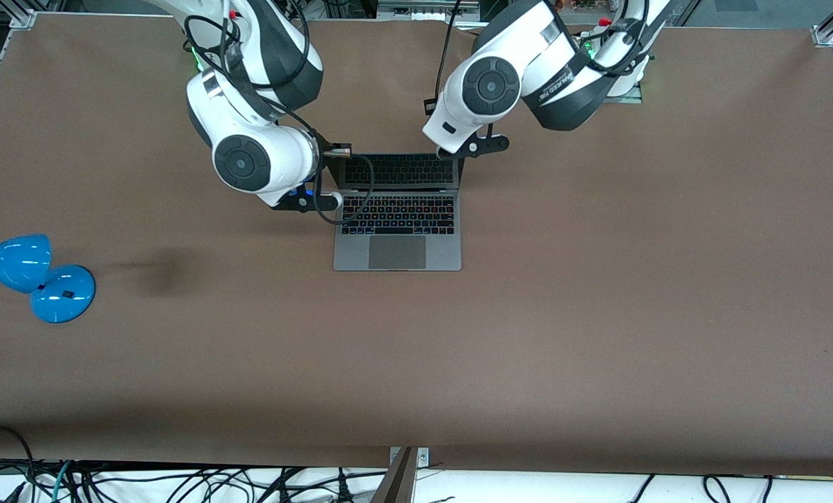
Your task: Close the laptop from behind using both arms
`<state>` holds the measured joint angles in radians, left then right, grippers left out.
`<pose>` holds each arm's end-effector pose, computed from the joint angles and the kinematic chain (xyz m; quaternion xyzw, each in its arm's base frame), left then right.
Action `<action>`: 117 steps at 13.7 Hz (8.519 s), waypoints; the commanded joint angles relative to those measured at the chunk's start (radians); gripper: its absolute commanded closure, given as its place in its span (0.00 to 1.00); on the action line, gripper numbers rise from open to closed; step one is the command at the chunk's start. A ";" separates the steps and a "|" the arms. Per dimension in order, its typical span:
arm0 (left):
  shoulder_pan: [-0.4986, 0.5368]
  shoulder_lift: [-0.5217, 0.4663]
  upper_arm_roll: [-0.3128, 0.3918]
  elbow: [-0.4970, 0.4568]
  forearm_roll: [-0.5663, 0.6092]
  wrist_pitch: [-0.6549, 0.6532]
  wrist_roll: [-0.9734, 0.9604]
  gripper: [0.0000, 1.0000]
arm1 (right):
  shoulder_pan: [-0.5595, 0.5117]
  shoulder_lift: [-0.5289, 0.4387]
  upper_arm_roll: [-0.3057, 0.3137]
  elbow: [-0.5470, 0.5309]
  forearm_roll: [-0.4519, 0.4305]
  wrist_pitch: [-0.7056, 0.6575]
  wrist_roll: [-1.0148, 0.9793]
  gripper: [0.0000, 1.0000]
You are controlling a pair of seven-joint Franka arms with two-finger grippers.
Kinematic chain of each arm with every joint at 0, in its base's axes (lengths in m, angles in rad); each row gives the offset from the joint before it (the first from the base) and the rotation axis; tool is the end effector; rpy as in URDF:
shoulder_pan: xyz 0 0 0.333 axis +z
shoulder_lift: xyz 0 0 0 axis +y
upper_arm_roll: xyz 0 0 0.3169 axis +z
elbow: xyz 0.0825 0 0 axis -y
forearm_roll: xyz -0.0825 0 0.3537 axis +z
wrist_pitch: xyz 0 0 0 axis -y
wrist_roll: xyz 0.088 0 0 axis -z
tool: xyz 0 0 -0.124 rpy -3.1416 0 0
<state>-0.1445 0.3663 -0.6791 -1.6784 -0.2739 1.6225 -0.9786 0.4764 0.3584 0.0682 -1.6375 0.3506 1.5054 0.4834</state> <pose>0.3911 -0.4151 0.4150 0.9493 0.1006 -0.2973 0.0201 0.4641 0.3287 0.3879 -0.9536 0.0012 0.2981 0.0425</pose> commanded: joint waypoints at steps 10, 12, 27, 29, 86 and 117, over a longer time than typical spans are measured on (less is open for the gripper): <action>0.006 0.143 0.006 -0.009 0.091 0.115 0.061 1.00 | 0.001 0.051 0.031 -0.036 0.024 -0.054 -0.061 1.00; 0.013 0.169 0.009 -0.001 0.123 0.134 0.061 1.00 | 0.001 0.051 0.031 -0.030 0.019 -0.050 -0.068 1.00; 0.013 0.267 0.049 0.048 0.203 0.172 0.063 1.00 | -0.009 0.060 0.027 -0.025 -0.036 0.153 -0.081 1.00; 0.008 0.290 0.056 0.086 0.206 0.177 0.061 1.00 | -0.010 0.073 0.027 -0.024 -0.038 0.179 -0.092 1.00; -0.061 0.539 0.162 0.307 0.400 0.375 0.052 1.00 | -0.071 0.346 0.001 0.070 -0.108 0.591 -0.479 1.00; -0.052 0.553 0.173 0.304 0.429 0.438 0.058 0.00 | -0.071 0.330 -0.011 0.094 -0.110 0.661 -0.503 0.00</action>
<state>-0.1925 0.9326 -0.5086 -1.3870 0.1180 2.0705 -0.9215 0.4065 0.7299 0.0546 -1.5325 0.2535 2.1758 -0.0136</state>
